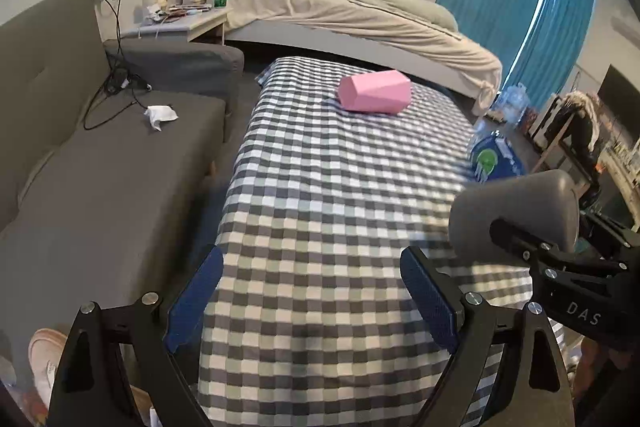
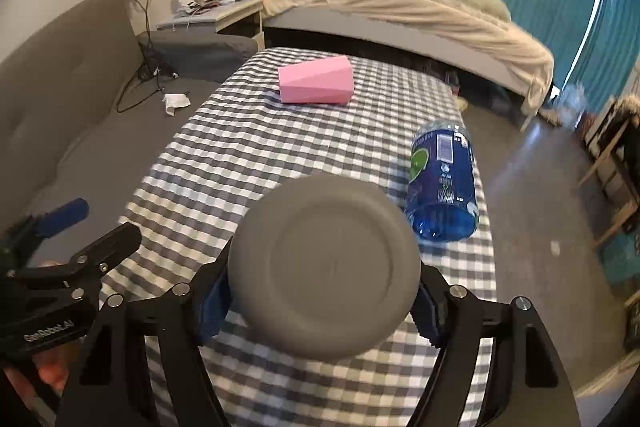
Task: Flip cup upside down
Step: 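Turn the cup closed end up, lower it onto the table, open the right tool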
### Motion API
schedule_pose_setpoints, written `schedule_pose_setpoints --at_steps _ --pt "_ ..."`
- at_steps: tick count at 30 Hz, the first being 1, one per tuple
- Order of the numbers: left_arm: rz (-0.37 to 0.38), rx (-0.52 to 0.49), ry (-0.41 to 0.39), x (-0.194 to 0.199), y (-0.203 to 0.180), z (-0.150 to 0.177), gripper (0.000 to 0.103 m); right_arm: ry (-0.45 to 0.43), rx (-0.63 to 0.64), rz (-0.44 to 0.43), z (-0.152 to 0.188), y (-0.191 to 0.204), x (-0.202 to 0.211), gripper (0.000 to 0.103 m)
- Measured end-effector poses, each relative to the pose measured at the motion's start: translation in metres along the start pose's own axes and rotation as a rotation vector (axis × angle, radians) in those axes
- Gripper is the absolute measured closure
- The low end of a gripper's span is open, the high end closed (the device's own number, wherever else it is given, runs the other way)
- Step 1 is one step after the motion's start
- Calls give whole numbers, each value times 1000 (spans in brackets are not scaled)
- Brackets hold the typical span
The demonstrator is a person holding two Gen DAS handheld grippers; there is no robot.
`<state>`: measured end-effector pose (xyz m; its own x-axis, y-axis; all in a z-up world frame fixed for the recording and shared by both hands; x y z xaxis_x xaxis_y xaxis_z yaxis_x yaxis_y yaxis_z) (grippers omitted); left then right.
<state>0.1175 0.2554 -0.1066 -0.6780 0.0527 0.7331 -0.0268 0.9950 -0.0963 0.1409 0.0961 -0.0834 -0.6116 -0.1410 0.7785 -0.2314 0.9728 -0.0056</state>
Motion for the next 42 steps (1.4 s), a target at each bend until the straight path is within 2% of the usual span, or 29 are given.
schedule_pose_setpoints --at_steps 4,8,15,19,23,25,27,34,42 --pt "-48 -16 -18 1 3 5 10 -31 1 -3 7 1 -9 30" --pt "-57 15 -27 -1 10 5 10 -54 -3 -18 6 -1 -7 31" --pt "-56 77 -5 -13 15 6 10 -42 30 -38 15 2 -18 31" --pt "-63 60 6 -19 7 6 10 -70 6 -71 22 -4 -11 31" --pt "-53 36 17 -25 -3 6 10 -3 -7 -109 34 -4 -24 28" --pt "-60 22 21 -28 -7 8 10 37 18 -95 42 0 -35 28" --pt "-64 9 24 -30 -9 9 10 36 30 -99 46 4 -38 31" --pt "-96 17 8 -33 -1 6 10 3 47 -116 44 9 -40 33" --pt "-130 35 22 -36 17 10 10 -23 47 -104 20 15 -61 33"
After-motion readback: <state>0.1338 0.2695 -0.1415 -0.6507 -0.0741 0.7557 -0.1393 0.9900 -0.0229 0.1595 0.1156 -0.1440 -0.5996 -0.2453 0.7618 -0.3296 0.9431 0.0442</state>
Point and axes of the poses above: each gripper's, at about its wrist camera, not at the fingertips, and x roughly against the way its jaws point, y to its left, z to its underside, the point moved 4 cm from there along -x, roughly the way its jaws point, and after that the axes turned 6 degrees about -z, right-handed, at the moved point
